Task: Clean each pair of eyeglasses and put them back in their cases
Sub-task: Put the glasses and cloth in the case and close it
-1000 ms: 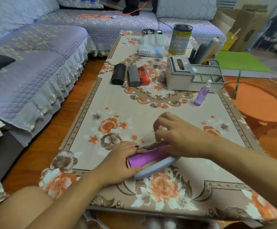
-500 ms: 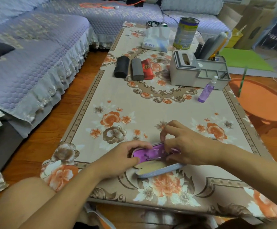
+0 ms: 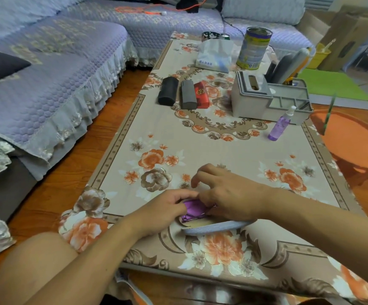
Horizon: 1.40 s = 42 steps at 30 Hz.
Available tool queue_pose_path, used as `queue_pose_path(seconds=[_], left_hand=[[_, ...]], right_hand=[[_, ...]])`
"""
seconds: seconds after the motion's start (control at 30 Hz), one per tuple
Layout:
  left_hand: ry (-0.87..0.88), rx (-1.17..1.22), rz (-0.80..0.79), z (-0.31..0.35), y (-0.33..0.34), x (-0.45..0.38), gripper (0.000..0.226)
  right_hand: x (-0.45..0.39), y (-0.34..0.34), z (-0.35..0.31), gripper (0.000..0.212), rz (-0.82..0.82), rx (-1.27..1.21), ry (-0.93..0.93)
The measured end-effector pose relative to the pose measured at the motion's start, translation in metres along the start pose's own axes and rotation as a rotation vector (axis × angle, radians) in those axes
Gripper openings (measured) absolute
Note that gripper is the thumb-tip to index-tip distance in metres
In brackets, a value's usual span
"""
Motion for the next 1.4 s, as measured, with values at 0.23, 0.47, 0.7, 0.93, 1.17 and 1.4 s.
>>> queue_pose_path(seconds=[0.23, 0.47, 0.7, 0.93, 1.17, 1.4], left_hand=[[-0.158, -0.055, 0.068, -0.010, -0.014, -0.005, 0.063], [-0.121, 0.244, 0.460, 0.006, 0.009, 0.008, 0.055], [0.132, 0.173, 0.598, 0.018, 0.070, 0.008, 0.062], [-0.133, 0.957, 0.229, 0.013, 0.037, -0.024, 0.046], [0.010, 1.077, 0.263, -0.005, 0.017, -0.022, 0.046], [0.157, 1.094, 0.290, -0.005, 0.015, -0.013, 0.046]], right_hand=[[0.028, -0.022, 0.047, 0.027, -0.061, -0.357, 0.427], [0.099, -0.021, 0.043, 0.012, 0.716, -0.827, 1.302], [0.064, 0.005, -0.004, 0.019, 0.527, -1.513, 1.149], [0.054, -0.007, 0.024, 0.041, 0.262, -0.996, 0.989], [0.022, -0.026, 0.025, 0.035, 0.523, -0.327, 0.792], [0.006, -0.007, 0.007, 0.034, 0.213, -0.198, 0.814]])
Point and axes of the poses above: each hand's wrist, its own x-axis away from the middle knuckle, its own y-axis out of the palm, z = x × y, the point moved 5 cm from there along -x, towards the middle knuckle, and after that the axes turned 1 degree about z, right-handed, at the moved point
